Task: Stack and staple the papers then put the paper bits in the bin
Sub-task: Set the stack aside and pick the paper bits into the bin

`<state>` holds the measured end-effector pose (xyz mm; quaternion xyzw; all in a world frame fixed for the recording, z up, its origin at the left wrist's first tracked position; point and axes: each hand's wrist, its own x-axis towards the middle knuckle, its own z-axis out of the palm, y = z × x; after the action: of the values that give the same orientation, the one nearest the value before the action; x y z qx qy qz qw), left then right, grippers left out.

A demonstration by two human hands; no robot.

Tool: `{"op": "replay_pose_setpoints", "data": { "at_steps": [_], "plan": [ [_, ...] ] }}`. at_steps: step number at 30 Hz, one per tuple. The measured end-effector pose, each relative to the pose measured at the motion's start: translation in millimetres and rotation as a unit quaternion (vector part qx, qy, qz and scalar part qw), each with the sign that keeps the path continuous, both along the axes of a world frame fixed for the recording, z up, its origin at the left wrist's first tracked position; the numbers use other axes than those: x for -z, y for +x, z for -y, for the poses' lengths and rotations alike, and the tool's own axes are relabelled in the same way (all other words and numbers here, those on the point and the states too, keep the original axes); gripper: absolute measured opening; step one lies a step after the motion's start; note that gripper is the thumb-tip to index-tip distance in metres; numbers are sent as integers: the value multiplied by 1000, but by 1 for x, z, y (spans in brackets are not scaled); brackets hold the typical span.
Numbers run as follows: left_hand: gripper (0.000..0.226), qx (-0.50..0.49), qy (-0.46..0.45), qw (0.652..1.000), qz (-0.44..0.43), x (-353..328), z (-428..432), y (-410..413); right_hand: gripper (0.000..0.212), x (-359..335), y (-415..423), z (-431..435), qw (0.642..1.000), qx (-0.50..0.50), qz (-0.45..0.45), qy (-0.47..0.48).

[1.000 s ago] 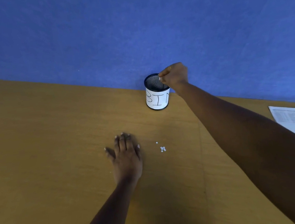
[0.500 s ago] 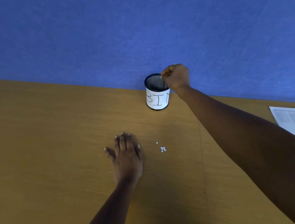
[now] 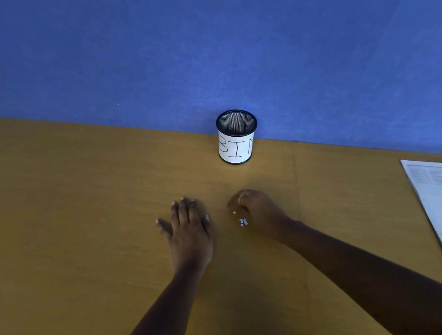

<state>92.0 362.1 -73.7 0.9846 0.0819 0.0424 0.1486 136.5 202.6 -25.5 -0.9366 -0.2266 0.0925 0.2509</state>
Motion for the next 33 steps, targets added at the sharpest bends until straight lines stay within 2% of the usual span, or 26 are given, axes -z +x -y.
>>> {"op": "replay_pose_setpoints", "data": {
  "at_steps": [2, 11, 14, 19, 22, 24, 27, 33],
  "plan": [
    [83, 1, 1, 1000, -3, 0, 0, -1, 39, 2, -8, 4, 999, -32, 1, -37],
    [84, 6, -2, 1000, -4, -3, 0, -2, 44, 12, -33, 22, 988, -118, 33, -95],
    [83, 6, -3, 1000, -3, -3, 0, -1, 51, 13, -40, 25, 989, -113, 40, -92],
    [82, 4, -1, 1000, -2, -1, 0, -1, 35, 8, -40, 19, 988, -98, 75, -92],
    [81, 4, -4, 1000, 1, -1, 0, 0, 34, 1, -39, 12, 983, -97, 91, -129],
    [82, 2, -5, 1000, 2, -1, 0, -1, 35, -3, -38, 8, 984, -70, 51, -157],
    [82, 4, -5, 1000, 3, -1, 0, -1, 34, -3, -34, 3, 984, -34, 44, -170],
    [83, 3, -10, 1000, 1, -2, 0, -1, 27, -1, -31, -1, 992, 16, 3, -126]
  ]
}}
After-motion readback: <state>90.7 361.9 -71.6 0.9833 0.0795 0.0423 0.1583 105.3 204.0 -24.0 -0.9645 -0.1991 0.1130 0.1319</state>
